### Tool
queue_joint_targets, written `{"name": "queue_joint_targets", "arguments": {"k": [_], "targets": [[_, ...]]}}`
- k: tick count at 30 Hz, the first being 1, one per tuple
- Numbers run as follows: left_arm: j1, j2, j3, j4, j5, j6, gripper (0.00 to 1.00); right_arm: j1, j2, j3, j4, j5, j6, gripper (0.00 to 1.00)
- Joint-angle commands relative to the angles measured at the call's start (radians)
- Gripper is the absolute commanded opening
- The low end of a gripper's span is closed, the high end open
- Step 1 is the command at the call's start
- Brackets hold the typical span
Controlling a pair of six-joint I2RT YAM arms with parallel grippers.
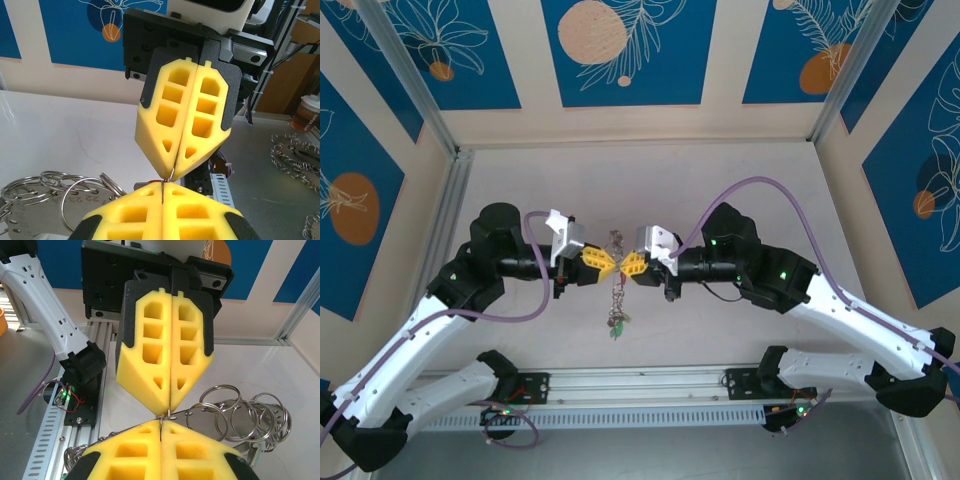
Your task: Put the keys on the keyring
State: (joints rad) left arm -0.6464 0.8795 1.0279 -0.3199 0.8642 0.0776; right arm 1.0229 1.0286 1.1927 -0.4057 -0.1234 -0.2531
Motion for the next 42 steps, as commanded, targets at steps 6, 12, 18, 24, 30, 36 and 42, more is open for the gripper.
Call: {"name": "queue_joint_targets", "arguments": {"k": [6,12,18,24,30,36,42], "targets": [[-0.009,0.004,0.022,0.075,0.022,-0.027,0.0,0.059,-0.023,-0.025,-0.003,0.054,-0.077,0.0],[-0.009,0.006,0.021,0.08,0.022,-0.035,0.0,0.086,-0.015,-0.025,-0.008,0.105,-0.103,0.0],[-0.01,0.006,0.024,0.093,0.009,-0.052,0.0,0.112,-0.01,-0.041,-0.017,0.159,-0.123,0.0],[-0.01,0.009,0.022,0.116,0.001,-0.068,0.0,0.124,-0.036,-0.097,0.028,0.18,-0.121,0.0],[-0.009,-0.004,0.006,0.137,0.005,-0.084,0.0,0.12,-0.074,-0.129,0.076,0.168,-0.099,0.25],[-0.01,-0.03,-0.021,0.188,0.013,-0.112,0.0,0.098,-0.144,-0.148,0.104,0.138,-0.017,0.36],[-0.009,-0.059,-0.064,0.286,0.05,-0.162,0.0,0.027,-0.193,-0.155,0.174,0.024,0.122,0.32]]}}
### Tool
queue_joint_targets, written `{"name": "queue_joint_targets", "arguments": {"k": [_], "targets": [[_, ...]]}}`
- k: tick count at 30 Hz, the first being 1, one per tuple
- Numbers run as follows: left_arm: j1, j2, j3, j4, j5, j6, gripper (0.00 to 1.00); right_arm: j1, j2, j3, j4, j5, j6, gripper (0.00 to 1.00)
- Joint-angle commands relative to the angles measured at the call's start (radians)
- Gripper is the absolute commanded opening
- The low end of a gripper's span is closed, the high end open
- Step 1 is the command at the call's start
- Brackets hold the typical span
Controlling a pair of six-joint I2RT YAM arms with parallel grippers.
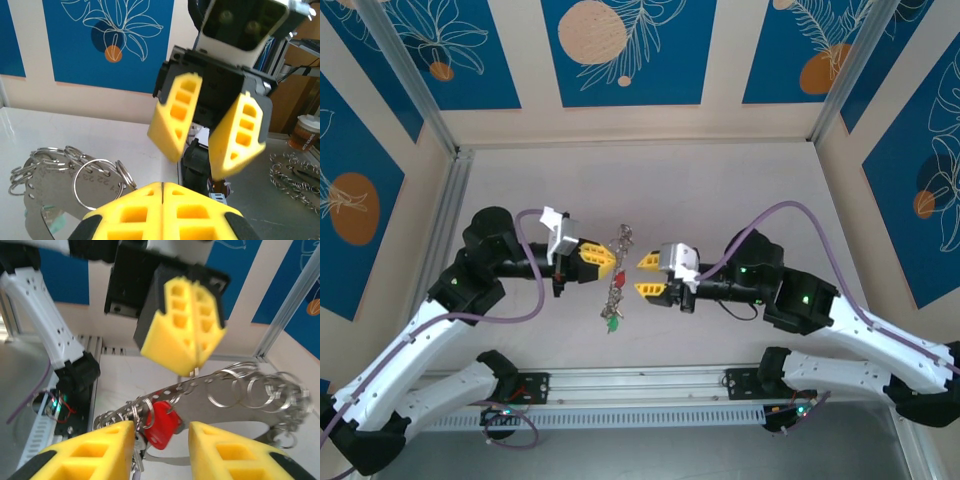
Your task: Put the keys on the keyring
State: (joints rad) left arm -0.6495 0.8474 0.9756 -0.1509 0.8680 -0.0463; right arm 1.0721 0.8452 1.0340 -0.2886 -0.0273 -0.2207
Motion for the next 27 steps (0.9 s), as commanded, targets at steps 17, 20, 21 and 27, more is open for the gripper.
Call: {"name": "queue_joint_targets", "arguments": {"k": [17,20,21,27], "targets": [[-0.006,-0.068,-0.095,0.312,0.101,-0.166,0.0,-0.059,0.124,0.072,0.128,-0.247,0.199,0.23],[-0.006,-0.066,-0.102,0.333,0.107,-0.177,0.0,-0.066,0.119,0.061,0.156,-0.27,0.214,0.23],[-0.006,-0.065,-0.105,0.341,0.108,-0.181,0.0,-0.067,0.119,0.058,0.161,-0.272,0.216,0.23],[-0.006,-0.062,-0.118,0.377,0.117,-0.202,0.0,-0.074,0.13,0.054,0.177,-0.271,0.224,0.23]]}}
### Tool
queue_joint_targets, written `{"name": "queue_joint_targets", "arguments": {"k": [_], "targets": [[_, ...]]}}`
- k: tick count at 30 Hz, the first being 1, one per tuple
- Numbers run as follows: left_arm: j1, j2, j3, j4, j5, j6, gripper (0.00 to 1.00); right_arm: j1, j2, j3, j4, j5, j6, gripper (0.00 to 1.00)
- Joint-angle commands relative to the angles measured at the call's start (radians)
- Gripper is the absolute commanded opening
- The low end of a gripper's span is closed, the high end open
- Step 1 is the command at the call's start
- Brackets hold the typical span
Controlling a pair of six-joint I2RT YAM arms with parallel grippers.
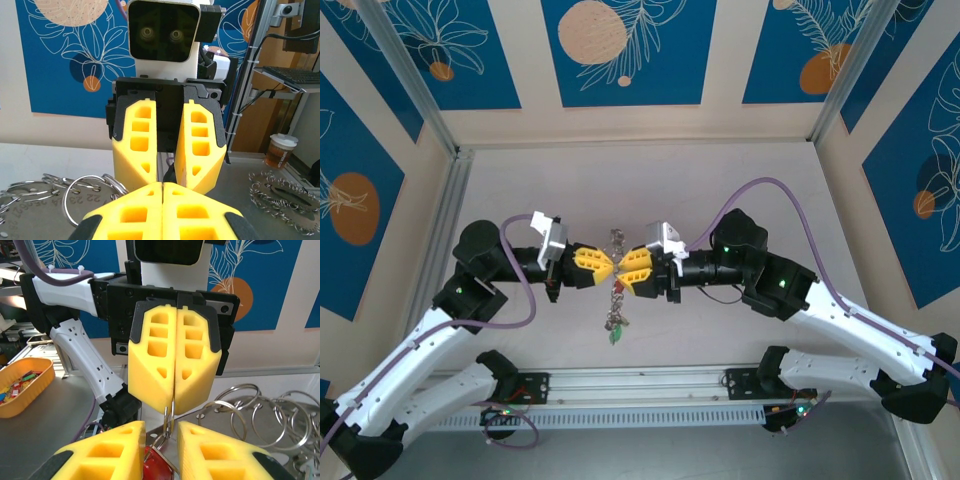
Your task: Put the keys on the keyring
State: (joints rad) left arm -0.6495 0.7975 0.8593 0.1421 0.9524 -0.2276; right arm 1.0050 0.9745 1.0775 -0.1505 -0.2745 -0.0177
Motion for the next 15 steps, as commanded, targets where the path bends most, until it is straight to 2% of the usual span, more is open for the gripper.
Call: {"name": "queue_joint_targets", "arguments": {"k": [1,7,12,15], "targets": [[-0.006,-0.012,-0.005,0.09,0.032,-0.024,0.0,-0.008,0.004,0.01,0.04,-0.024,0.022,0.21],[-0.006,-0.01,-0.017,0.121,0.036,-0.044,0.0,-0.014,0.022,0.023,0.013,-0.009,0.019,0.11],[-0.007,-0.009,-0.019,0.125,0.031,-0.043,0.0,-0.015,0.03,0.031,-0.014,-0.011,0.016,0.18],[-0.007,-0.009,-0.017,0.132,0.029,-0.049,0.0,-0.014,0.023,0.02,-0.011,-0.005,0.018,0.19]]}}
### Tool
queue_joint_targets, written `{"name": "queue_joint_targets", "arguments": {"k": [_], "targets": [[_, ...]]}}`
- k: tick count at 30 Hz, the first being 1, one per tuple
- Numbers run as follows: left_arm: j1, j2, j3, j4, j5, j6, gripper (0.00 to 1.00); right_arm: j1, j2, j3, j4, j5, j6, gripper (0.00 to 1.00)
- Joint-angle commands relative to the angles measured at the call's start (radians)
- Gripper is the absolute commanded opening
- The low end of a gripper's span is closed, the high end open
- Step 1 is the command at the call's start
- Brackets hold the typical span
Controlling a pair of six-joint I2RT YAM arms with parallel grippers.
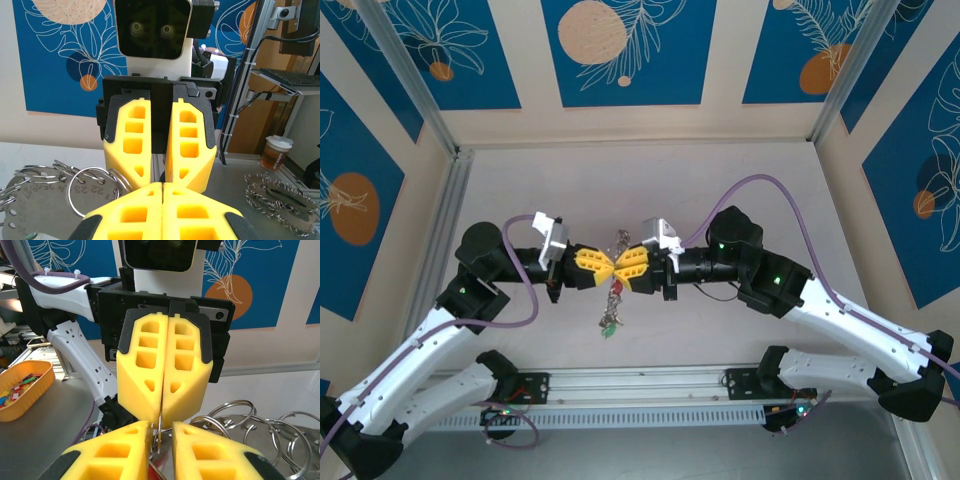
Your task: Put the keys on the keyring
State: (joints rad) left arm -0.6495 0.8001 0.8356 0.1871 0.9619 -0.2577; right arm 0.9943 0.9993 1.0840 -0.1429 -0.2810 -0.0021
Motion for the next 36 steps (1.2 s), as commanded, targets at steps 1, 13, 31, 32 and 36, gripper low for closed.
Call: {"name": "queue_joint_targets", "arguments": {"k": [1,13,31,32,36], "targets": [[-0.006,-0.011,0.007,0.092,0.02,-0.021,0.0,-0.003,-0.003,0.009,-0.018,0.002,0.003,0.18],[-0.006,-0.006,0.017,0.088,0.012,-0.03,0.0,-0.003,-0.022,0.004,-0.04,0.032,-0.031,0.0],[-0.012,-0.017,0.268,-0.69,-0.325,0.396,0.39,-0.018,0.14,0.451,-0.691,0.266,-0.305,0.0],[-0.015,-0.011,0.271,-0.689,-0.327,0.4,0.38,-0.017,0.159,0.476,-0.719,0.268,-0.309,0.0],[-0.034,0.019,0.279,-0.672,-0.316,0.419,0.38,-0.015,0.243,0.57,-0.816,0.285,-0.309,0.0]]}}
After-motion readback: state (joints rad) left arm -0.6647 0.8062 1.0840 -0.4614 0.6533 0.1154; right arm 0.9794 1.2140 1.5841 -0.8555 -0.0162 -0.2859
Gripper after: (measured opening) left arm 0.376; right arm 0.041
